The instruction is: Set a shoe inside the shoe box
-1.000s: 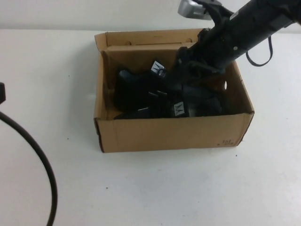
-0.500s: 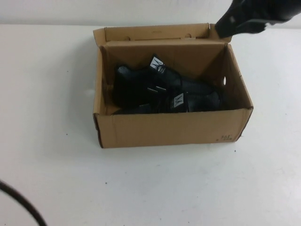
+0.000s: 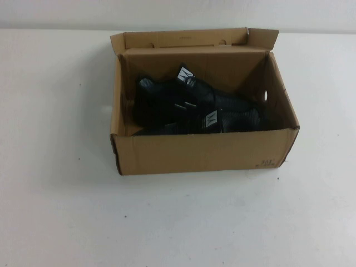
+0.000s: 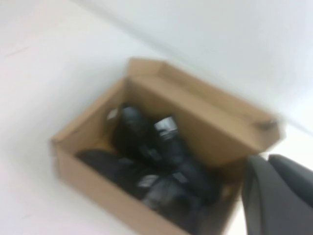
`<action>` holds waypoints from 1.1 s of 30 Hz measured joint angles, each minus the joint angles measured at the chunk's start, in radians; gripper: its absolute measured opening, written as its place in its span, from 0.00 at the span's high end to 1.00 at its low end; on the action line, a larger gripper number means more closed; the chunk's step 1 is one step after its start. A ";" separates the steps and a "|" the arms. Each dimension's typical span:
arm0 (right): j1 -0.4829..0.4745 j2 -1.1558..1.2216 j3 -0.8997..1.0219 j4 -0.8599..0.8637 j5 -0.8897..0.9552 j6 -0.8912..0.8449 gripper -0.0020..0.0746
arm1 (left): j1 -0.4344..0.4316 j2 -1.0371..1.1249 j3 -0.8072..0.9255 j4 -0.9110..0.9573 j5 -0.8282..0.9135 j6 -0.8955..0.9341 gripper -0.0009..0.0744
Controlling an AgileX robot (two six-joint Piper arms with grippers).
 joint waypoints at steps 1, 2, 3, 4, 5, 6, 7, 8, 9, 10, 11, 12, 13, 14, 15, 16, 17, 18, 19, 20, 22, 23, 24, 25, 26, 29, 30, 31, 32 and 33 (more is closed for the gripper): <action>-0.001 -0.049 0.057 -0.021 -0.043 0.000 0.99 | 0.000 -0.011 0.026 -0.009 -0.021 -0.009 0.99; -0.001 -0.098 0.119 -0.040 -0.085 0.000 0.99 | 0.000 -0.023 0.054 -0.024 -0.046 -0.014 0.99; -0.001 -0.138 0.184 -0.051 -0.120 0.000 0.99 | 0.000 -0.032 0.084 -0.046 -0.072 -0.018 0.99; -0.001 -0.188 0.252 -0.059 -0.162 0.002 0.99 | 0.000 -0.037 0.113 -0.073 -0.093 -0.023 0.99; -0.001 -0.237 0.324 -0.063 -0.203 0.002 0.99 | 0.000 -0.041 0.141 -0.105 -0.121 -0.023 0.99; -0.001 -0.286 0.381 -0.063 -0.235 0.002 0.99 | 0.000 -0.043 0.168 -0.138 -0.149 -0.025 0.99; -0.001 -0.334 0.454 -0.060 -0.274 0.002 0.99 | 0.000 -0.043 0.188 -0.162 -0.177 -0.025 0.99; -0.001 -0.381 0.527 -0.058 -0.312 0.002 0.99 | 0.000 -0.043 0.214 -0.193 -0.210 -0.023 0.99; -0.001 -0.417 0.584 -0.055 -0.342 0.004 0.99 | 0.000 -0.043 0.239 -0.223 -0.241 -0.018 0.99; -0.001 -0.461 0.655 -0.049 -0.379 0.008 0.99 | 0.000 -0.043 0.258 -0.246 -0.263 -0.013 0.99; -0.001 -0.502 0.723 -0.043 -0.416 0.016 0.99 | 0.000 -0.043 0.278 -0.270 -0.288 -0.003 0.99; -0.001 -0.534 0.787 -0.041 -0.452 0.024 0.99 | 0.000 -0.043 0.297 -0.289 -0.308 0.007 0.99; -0.001 -0.572 0.847 -0.036 -0.488 0.037 0.99 | 0.000 -0.043 0.310 -0.308 -0.321 0.012 0.99; -0.001 -0.607 0.904 -0.036 -0.523 0.052 0.99 | 0.000 -0.043 0.327 -0.323 -0.331 0.014 0.99; -0.001 -0.640 0.945 -0.034 -0.552 0.062 0.99 | 0.000 -0.043 0.338 -0.334 -0.338 0.020 0.99; -0.001 -0.668 0.993 -0.033 -0.584 0.068 0.99 | 0.000 -0.043 0.344 -0.337 -0.338 0.020 0.99; -0.001 -0.693 1.036 -0.032 -0.615 0.070 0.99 | 0.000 -0.043 0.348 -0.341 -0.335 0.022 0.99; -0.001 -0.709 1.067 -0.032 -0.637 0.072 0.99 | 0.000 -0.043 0.347 -0.346 -0.332 0.022 0.99; -0.001 -0.726 1.100 -0.030 -0.664 0.072 0.99 | 0.000 -0.043 0.347 -0.351 -0.329 0.024 0.99; -0.001 -0.739 1.129 -0.031 -0.690 0.072 0.99 | 0.000 -0.043 0.347 -0.359 -0.325 0.024 0.99; -0.001 -0.751 1.168 -0.029 -0.728 0.075 0.99 | 0.000 -0.043 0.347 -0.371 -0.316 0.026 0.99; -0.001 -0.752 1.184 -0.029 -0.736 0.075 0.99 | 0.000 -0.043 0.347 -0.375 -0.313 0.026 0.99; -0.001 -0.752 1.197 -0.027 -0.738 0.075 0.99 | 0.000 -0.043 0.347 -0.377 -0.311 0.026 0.99; -0.001 -0.752 1.210 -0.021 -0.738 0.075 0.99 | 0.000 -0.043 0.347 -0.379 -0.311 0.026 0.99; -0.001 -0.752 1.223 -0.014 -0.738 0.075 0.99 | 0.000 -0.043 0.347 -0.381 -0.309 0.026 0.99; -0.001 -0.752 1.261 -0.006 -0.740 0.076 0.99 | 0.000 -0.043 0.347 -0.381 -0.307 0.026 0.99; -0.001 -0.752 1.273 -0.004 -0.740 0.076 0.99 | 0.000 -0.043 0.347 -0.381 -0.307 0.026 0.99; -0.001 -0.752 1.287 -0.004 -0.740 0.076 0.99 | 0.000 -0.043 0.347 -0.381 -0.307 0.026 0.99; -0.001 -0.752 1.300 -0.004 -0.740 0.076 0.99 | 0.000 -0.043 0.347 -0.381 -0.307 0.026 0.99; -0.001 -0.752 1.312 -0.004 -0.740 0.076 0.99 | 0.000 -0.043 0.347 -0.381 -0.307 0.026 0.99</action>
